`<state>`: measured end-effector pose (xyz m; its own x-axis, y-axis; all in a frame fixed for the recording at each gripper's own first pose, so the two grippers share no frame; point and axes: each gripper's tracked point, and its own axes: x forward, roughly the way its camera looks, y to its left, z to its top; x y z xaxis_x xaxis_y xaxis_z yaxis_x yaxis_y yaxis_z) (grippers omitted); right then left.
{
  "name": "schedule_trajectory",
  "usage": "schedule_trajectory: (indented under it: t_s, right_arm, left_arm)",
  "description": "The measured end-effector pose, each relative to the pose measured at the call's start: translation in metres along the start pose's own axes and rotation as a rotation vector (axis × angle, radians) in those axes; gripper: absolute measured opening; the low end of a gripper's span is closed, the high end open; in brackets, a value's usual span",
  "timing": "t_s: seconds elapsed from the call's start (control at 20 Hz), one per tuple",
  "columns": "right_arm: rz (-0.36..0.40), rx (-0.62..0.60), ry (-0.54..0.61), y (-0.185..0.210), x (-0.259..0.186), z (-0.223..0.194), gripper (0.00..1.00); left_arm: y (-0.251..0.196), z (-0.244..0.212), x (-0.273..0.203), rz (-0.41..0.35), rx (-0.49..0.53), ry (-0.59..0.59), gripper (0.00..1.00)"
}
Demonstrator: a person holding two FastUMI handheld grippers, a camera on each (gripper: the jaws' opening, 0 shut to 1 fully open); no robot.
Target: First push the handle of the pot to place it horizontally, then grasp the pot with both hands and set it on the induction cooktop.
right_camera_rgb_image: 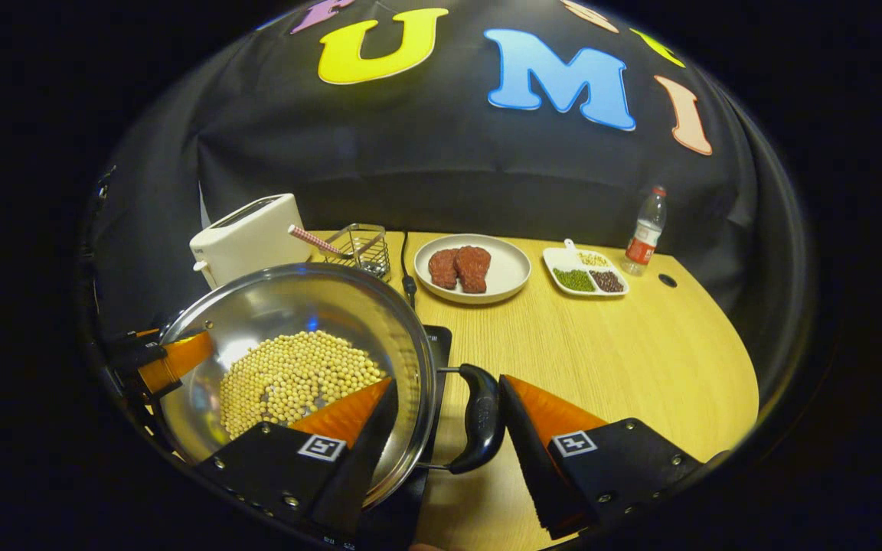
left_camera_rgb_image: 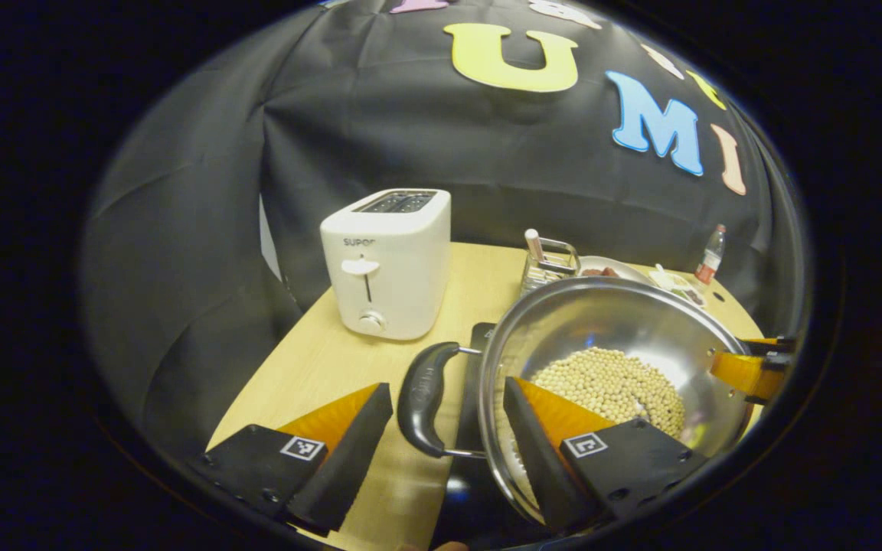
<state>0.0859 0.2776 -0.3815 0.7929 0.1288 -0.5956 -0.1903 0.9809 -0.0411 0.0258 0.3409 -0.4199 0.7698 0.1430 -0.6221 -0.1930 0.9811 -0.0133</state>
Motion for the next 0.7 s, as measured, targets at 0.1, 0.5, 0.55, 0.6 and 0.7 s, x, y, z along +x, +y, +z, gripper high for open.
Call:
schedule_trajectory:
  t_s: [0.1,0.5,0.55,0.6,0.7]
  right_arm:
    - [-0.008,-0.03,-0.052,-0.005,-0.008,0.014,0.86]
    - [0.007,-0.062,-0.209,-0.029,-0.052,0.07,0.86]
    - [0.006,-0.059,-0.221,-0.033,-0.059,0.076,0.86]
    - [0.007,-0.056,-0.234,-0.037,-0.066,0.083,0.86]
    - [0.01,-0.049,-0.266,-0.048,-0.081,0.098,0.86]
  left_arm:
    - [0.006,0.002,-0.013,-0.003,-0.05,-0.005,0.96]
    - [0.019,0.024,-0.045,0.069,-0.038,-0.07,1.0]
    - [0.022,0.032,-0.053,0.083,-0.042,-0.093,1.0]
    - [0.023,0.043,-0.064,0.101,-0.041,-0.117,1.0]
    - [0.015,0.077,-0.096,0.121,-0.035,-0.189,0.99]
